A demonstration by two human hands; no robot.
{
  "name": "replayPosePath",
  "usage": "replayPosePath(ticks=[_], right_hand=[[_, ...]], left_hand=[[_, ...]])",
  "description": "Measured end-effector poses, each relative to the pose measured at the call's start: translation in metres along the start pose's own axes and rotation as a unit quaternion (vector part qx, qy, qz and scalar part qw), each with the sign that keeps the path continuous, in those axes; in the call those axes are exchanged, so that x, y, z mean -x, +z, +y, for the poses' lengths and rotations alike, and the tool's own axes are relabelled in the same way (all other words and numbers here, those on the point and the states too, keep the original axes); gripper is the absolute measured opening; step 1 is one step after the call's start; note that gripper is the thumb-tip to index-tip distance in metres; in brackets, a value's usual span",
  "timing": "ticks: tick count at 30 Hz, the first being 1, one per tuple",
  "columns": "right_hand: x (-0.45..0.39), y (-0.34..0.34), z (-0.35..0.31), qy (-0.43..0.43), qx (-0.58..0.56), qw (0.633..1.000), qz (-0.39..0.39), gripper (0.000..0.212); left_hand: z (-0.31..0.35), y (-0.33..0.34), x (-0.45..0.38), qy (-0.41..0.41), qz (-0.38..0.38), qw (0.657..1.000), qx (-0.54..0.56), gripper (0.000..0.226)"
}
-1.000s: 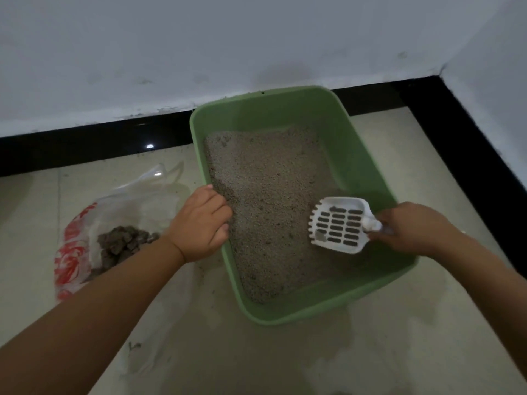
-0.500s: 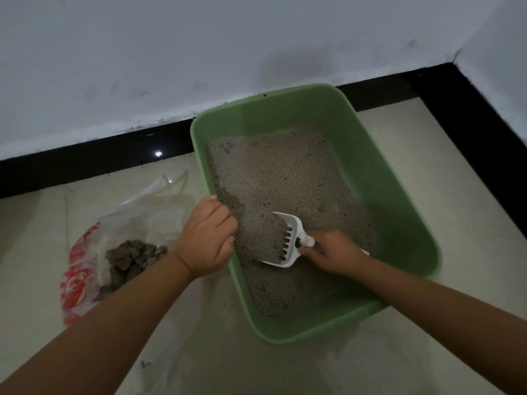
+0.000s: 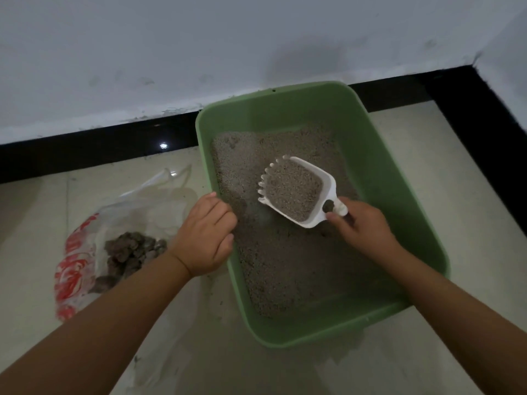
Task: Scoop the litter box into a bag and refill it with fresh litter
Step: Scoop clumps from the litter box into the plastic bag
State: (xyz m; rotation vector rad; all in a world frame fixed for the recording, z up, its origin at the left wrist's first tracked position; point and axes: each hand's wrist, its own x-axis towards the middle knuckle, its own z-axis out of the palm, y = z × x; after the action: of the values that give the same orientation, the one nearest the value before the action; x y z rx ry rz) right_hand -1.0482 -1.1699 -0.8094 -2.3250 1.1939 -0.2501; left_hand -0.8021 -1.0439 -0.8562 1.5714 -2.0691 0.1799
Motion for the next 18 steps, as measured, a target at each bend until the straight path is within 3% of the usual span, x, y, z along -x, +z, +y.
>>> replayPosePath(ticks=[7,13,18], right_hand=[[0.016,-0.048,0.015,0.040,0.057,0.996,-0.053,0.010],[0.040,-0.058,0.018,0.116,0.162,0.971,-0.134,0.027],[0.052,-0.037,0.001,0.152,0.192,0.936,-0.254,0.032]], left_hand=[[0.001,0.000,0.000,0.002,0.010,1.000,0.003,0.006],[0.002,0.002,0.000,0.006,0.017,1.000,0.001,0.005],[0.004,0.003,-0.001,0.006,0.028,1.000,0.001,0.005]])
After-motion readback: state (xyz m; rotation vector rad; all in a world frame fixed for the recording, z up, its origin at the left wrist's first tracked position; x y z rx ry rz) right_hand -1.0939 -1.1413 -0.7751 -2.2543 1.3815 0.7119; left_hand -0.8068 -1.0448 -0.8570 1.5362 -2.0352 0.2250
